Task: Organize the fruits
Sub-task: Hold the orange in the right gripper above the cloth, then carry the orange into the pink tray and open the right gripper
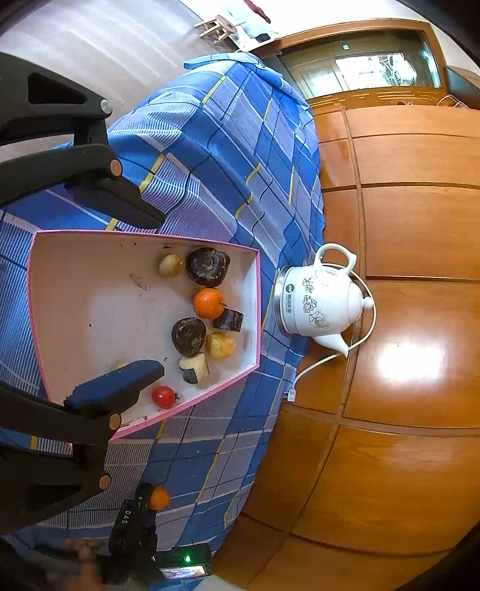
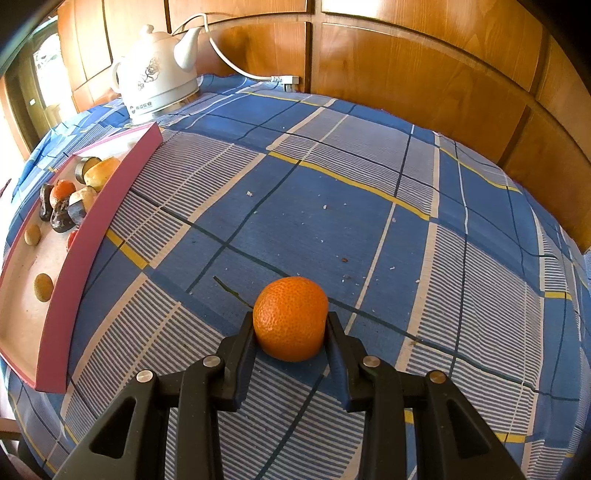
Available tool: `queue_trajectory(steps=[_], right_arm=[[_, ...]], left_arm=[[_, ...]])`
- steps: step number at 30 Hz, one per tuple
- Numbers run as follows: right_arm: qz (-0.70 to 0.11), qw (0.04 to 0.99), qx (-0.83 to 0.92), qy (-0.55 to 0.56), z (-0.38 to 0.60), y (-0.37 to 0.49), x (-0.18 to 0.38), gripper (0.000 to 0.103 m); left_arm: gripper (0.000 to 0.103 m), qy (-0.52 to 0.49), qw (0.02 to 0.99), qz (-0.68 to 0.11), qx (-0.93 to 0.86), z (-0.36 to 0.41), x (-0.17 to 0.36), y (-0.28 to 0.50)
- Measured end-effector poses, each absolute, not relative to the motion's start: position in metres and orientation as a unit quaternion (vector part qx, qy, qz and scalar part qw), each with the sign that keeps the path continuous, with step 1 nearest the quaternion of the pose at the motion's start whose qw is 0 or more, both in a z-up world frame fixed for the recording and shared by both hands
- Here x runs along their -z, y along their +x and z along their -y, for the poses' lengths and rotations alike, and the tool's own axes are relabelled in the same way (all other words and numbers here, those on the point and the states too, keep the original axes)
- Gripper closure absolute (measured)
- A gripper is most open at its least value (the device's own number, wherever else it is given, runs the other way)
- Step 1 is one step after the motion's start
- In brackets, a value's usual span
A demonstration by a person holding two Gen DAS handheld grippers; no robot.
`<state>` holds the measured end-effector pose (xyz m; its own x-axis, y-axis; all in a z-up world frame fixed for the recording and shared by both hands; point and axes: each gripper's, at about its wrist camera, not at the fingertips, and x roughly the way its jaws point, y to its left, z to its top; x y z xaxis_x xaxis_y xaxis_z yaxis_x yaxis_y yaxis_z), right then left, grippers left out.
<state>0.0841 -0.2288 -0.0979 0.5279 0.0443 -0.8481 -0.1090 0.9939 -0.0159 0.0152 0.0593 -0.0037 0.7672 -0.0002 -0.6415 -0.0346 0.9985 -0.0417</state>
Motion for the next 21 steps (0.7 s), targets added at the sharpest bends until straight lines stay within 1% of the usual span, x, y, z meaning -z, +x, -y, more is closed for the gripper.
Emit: queue_trajectory(steps=[3, 10, 21], right_arm=[[-0.486, 0.872, -0.042, -0.038, 0.227, 0.085, 0.097, 0.068], [-0.492, 0.868, -0.064, -0.011, 0.221, 0.083, 0.089, 0.069], [-0.459, 0.868, -0.191, -0.010, 0.144, 0.068, 0.047, 0.069]], left_arm=[[0.026, -0.028, 0.939, -0.342, -0.011, -0.062, 0.004, 0.015], [0.026, -0.030, 0.939, -0.342, -0.020, -0.067, 0.006, 0.015], [0.026, -0.042, 0.940, -0.338, -0.033, -0.078, 0.005, 0.014]])
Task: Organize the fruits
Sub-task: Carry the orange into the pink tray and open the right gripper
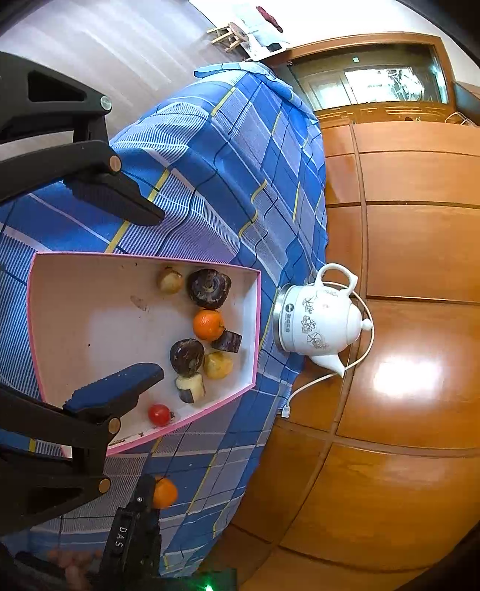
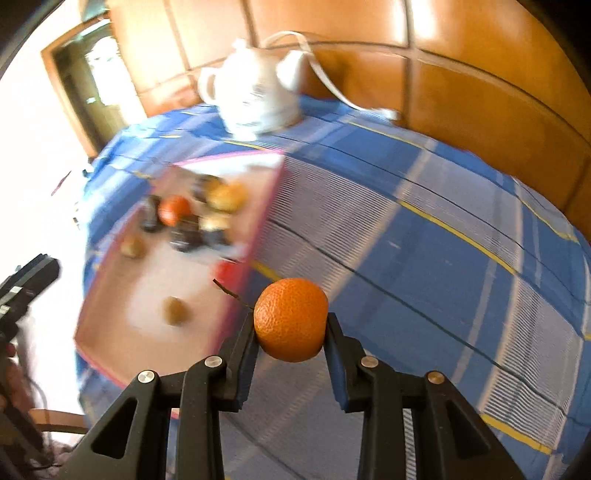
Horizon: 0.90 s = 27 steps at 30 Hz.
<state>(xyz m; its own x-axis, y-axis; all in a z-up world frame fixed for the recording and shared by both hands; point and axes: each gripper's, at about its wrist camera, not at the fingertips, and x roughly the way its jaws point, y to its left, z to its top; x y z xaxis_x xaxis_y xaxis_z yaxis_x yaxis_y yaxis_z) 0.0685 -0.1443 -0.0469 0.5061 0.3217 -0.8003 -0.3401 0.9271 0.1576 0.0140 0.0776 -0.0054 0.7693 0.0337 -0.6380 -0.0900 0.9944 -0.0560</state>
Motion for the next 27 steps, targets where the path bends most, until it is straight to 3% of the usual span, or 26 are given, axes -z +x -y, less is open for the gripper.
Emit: queue_trajectory(steps=[12, 27], right_arm=[[-0.451, 0.849, -0.274, -0.027, 0.060, 0.084, 0.028, 0.069], [-0.519, 0.807, -0.281, -0.026, 0.024, 0.122, 0.081, 0.063]], left_arm=[[0.026, -0.049, 0.940, -0.333, -0.046, -0.089, 0.006, 0.011], [0.026, -0.064, 0.931, -0.353, -0.068, -0.109, 0.025, 0.015]])
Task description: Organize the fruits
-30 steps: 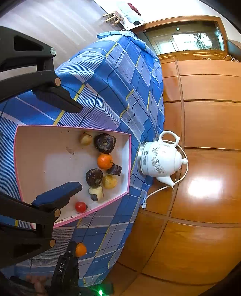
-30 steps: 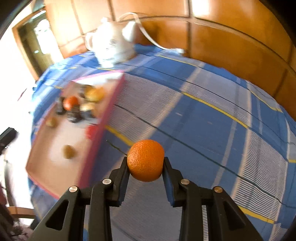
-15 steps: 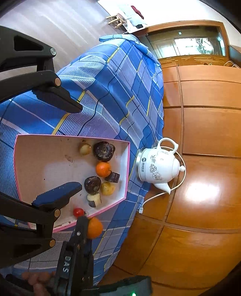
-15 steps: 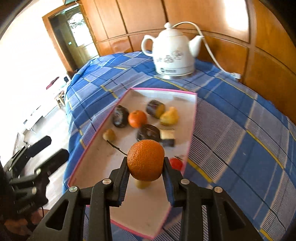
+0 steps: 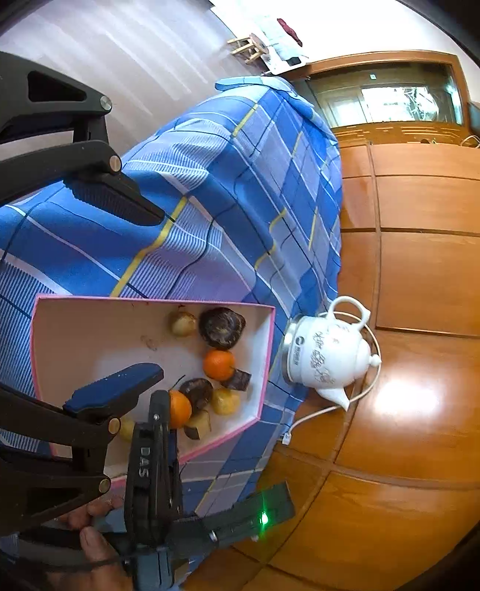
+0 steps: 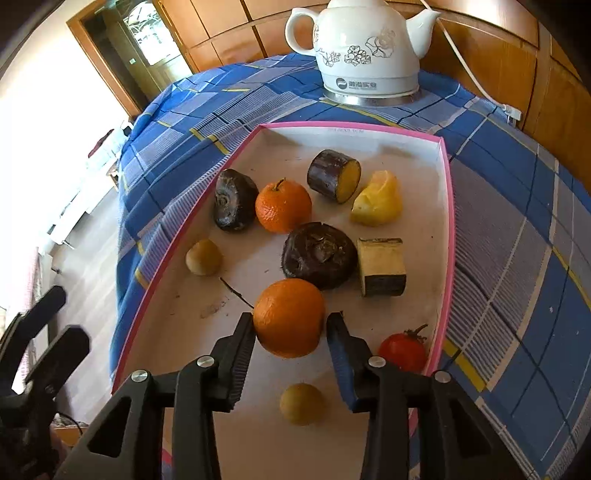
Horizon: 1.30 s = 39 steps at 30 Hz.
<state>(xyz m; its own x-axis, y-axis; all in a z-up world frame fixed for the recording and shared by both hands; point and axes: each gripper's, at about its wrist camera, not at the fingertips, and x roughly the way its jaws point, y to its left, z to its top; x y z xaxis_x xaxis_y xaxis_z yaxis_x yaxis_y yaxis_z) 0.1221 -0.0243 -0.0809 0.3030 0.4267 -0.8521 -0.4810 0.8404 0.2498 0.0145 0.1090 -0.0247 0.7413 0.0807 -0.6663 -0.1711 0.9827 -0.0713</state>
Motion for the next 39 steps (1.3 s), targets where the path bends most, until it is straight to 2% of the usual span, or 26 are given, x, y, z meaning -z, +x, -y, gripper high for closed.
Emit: queue_trajectory(steps=[6, 9, 30, 39], right_arm=[[-0.510, 0.810, -0.286, -0.046, 0.026, 0.107, 0.077, 0.063], [-0.503, 0.817, -0.275, -0.063, 0.018, 0.107, 0.077, 0.073], [-0.492, 0.832, -0.254, -0.038, 0.033, 0.093, 0.069, 0.072], [-0.456, 0.859, -0.231, -0.037, 0.046, 0.069, 0.052, 0.067]], left_arm=[[0.026, -0.064, 0.931, -0.355, -0.066, -0.107, 0.027, 0.016], [0.026, -0.061, 0.931, -0.354, -0.063, -0.104, 0.026, 0.016], [0.026, -0.048, 0.937, -0.343, -0.051, -0.090, 0.016, 0.008], [0.023, -0.045, 0.939, -0.338, -0.044, -0.082, 0.013, 0.005]])
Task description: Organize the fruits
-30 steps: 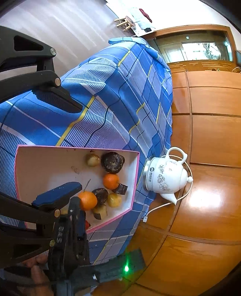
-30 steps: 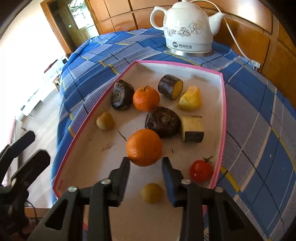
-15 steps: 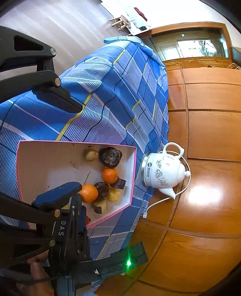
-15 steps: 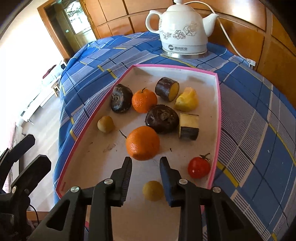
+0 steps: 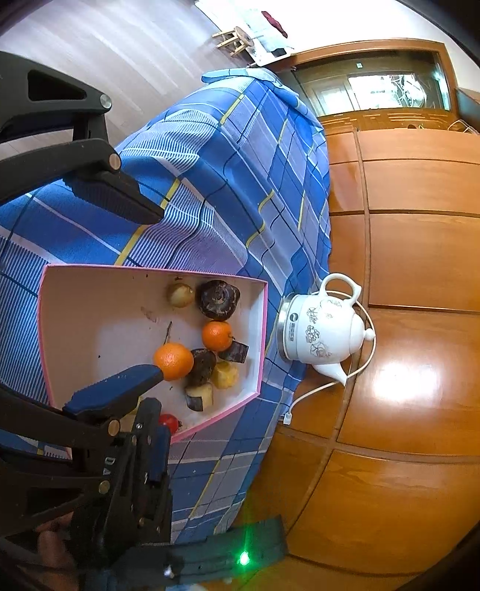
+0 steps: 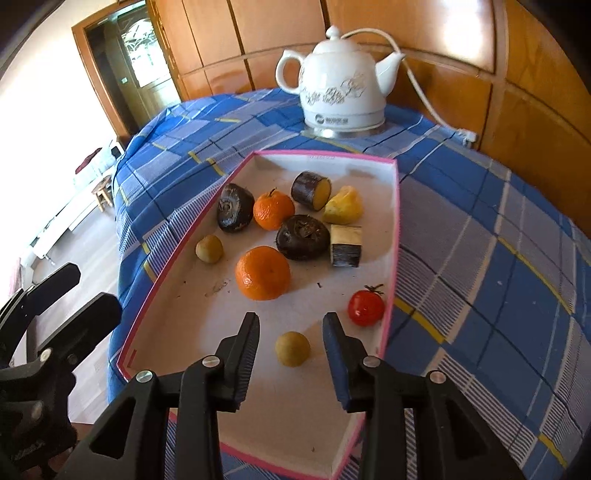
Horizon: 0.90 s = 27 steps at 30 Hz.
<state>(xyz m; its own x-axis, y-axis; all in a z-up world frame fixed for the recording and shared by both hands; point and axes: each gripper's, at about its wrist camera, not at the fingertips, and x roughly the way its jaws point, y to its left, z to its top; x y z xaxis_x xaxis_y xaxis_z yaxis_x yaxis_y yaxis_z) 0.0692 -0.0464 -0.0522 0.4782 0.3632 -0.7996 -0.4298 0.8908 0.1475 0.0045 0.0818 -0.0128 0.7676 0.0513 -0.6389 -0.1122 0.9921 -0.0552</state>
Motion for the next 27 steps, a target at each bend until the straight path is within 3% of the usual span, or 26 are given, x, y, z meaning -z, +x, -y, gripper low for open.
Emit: queue_trajectory(steps=[5, 12, 27], right_arm=[[-0.428, 0.881, -0.199, -0.029, 0.062, 0.051, 0.041, 0.065], [-0.403, 0.904, -0.142, -0.010, 0.091, 0.023, 0.038, 0.065], [-0.378, 0.918, -0.117, -0.021, 0.097, 0.008, 0.033, 0.065]], left_arm=[[0.019, -0.040, 0.942, -0.332, -0.039, -0.075, 0.010, 0.001], [0.000, -0.037, 0.947, -0.317, -0.033, -0.060, 0.007, -0.008], [0.000, -0.028, 0.945, -0.322, -0.039, -0.049, 0.006, -0.013]])
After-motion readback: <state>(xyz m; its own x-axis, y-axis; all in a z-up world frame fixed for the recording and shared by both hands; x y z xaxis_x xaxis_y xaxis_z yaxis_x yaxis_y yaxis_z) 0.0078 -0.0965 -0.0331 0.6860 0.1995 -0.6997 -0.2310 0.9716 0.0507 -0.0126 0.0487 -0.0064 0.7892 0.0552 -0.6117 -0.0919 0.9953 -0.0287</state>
